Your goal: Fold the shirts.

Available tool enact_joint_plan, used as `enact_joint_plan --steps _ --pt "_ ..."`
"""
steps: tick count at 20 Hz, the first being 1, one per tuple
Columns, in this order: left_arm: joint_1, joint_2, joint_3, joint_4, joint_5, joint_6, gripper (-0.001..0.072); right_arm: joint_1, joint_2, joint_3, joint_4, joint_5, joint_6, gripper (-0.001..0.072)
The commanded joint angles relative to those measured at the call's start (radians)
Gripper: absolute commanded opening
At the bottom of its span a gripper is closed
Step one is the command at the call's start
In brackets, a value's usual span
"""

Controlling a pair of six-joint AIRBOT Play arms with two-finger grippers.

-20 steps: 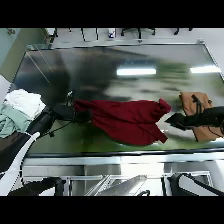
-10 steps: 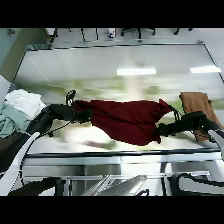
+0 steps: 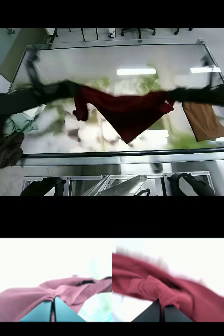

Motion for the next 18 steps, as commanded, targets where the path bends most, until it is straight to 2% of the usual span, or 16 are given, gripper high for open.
enact_joint_plan --steps 1,5,7,11,14,18 --pt "0.001 0.166 0.298 0.000 0.044 -0.032 0.0014 -0.052 0.227 0.423 -0.074 0.183 0.083 0.0017" --pt "0.001 0.255 0.561 0.001 0.092 -0.033 0.0014 -0.080 0.252 0.797 -0.202 0.291 0.109 0.0017" --pt "0.001 0.278 0.627 0.018 0.106 -0.035 0.0013 -0.080 0.227 0.884 -0.207 0.308 0.114 0.0017" --pt "0.001 0.225 0.632 0.164 0.235 -0.118 0.0014 -0.077 0.114 0.887 -0.173 0.225 0.215 0.0017" --pt "0.001 0.122 0.502 0.167 0.311 -0.117 0.0014 -0.076 -0.044 0.858 -0.026 0.129 0.235 0.0018" --pt "0.013 -0.080 0.290 0.167 0.340 -0.087 0.0014 0.042 -0.248 0.721 -0.034 0.006 0.269 0.0018"
